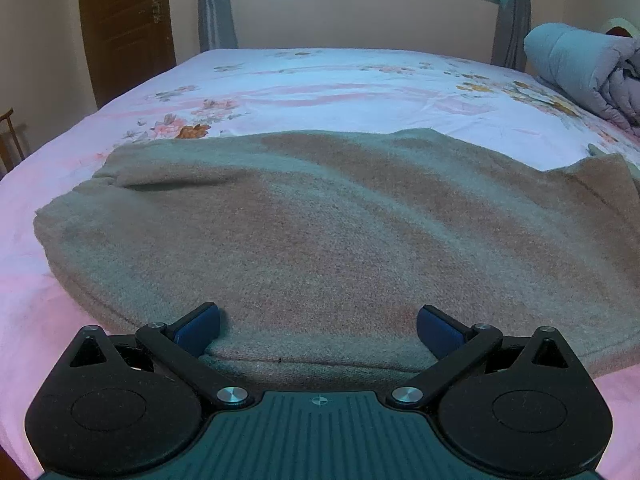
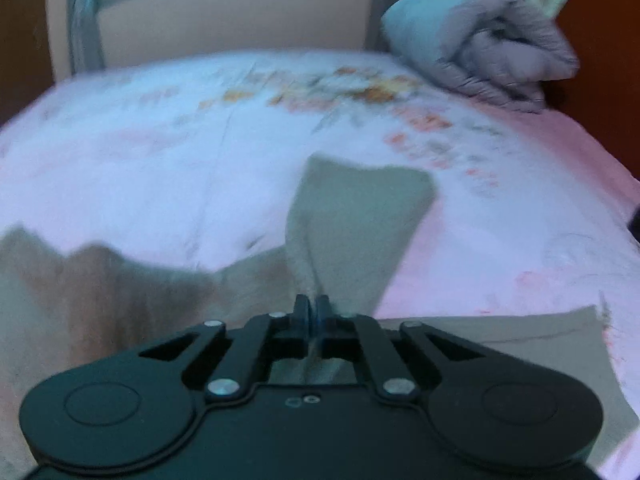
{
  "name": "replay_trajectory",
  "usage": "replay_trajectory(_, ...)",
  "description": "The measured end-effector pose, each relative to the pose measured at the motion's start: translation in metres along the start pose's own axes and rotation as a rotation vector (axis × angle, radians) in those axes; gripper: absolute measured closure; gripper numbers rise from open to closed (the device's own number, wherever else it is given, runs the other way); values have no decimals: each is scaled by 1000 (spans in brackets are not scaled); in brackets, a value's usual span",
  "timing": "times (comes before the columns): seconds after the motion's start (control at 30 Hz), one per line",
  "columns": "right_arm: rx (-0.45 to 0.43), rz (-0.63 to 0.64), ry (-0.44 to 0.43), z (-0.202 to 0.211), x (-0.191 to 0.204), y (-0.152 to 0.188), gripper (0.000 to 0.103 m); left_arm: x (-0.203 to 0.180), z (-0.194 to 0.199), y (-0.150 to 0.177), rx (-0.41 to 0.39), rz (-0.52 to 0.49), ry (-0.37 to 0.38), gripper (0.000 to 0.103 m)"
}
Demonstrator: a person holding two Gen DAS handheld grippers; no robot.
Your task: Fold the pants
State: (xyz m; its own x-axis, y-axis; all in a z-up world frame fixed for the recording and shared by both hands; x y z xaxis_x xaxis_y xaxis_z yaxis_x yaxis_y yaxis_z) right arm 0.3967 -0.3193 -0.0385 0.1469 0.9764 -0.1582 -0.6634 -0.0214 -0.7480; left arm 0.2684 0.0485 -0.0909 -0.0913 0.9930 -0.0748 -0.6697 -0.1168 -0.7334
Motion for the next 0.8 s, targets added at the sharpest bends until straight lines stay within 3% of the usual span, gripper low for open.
replay_trajectory(0.1, -72, -99, -6, 38, -36, 7, 103, 1, 1, 0, -2, 1, 5, 0)
replay_trajectory(0.17, -95, -240, -33, 66, -70, 29, 103, 1, 2, 1, -5, 3, 8, 0)
replay_trajectory(0.23, -54, -422, -65, 77, -102, 64, 103, 1, 2, 0, -4, 6, 10, 0)
replay_trajectory(0.27, 11, -513, -59, 73, -115, 86, 103, 1, 2, 0, -3, 7, 10, 0)
replay_trajectory(0.3, 73, -564, -38, 67, -126, 100, 91, 1, 2, 0, -2, 7, 9, 0)
replay_trajectory(0.33, 133, -590, -8, 61, -134, 116, 90, 1, 2, 0, -1, 5, 8, 0)
replay_trajectory(0.4, 97, -624, 4, 70, -146, 128, 91, 1, 2, 1, 1, 3, 12, 0)
replay_trajectory(0.53, -31, -453, -16, 90, -130, 95, 90, -1, 2, 0, 3, 2, 11, 0)
replay_trajectory(0.6, -80, -315, -11, 92, -111, 71, 84, -1, 2, 0, 3, 2, 8, 0)
replay_trajectory(0.73, -80, -24, 53, 64, -62, 36, 76, -1, 2, 1, 2, 4, 6, 0)
replay_trajectory(0.8, -42, 106, 96, 46, -41, 29, 66, -2, 2, 1, 2, 2, 4, 0)
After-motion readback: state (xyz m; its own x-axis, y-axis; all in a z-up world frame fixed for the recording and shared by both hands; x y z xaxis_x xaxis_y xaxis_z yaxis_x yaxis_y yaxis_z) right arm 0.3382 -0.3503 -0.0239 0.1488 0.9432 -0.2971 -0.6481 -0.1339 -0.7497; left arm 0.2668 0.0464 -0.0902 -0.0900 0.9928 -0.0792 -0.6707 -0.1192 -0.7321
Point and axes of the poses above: each gripper's, at about its wrist camera, not at the fingertips, and z roughly against the way its jaws point, x to its left, y to its underside, the point moved 1 cm from there along -z, roughly the way its jaws point, and after that the axes turned 10 degrees about y, right-handed, at the moved point
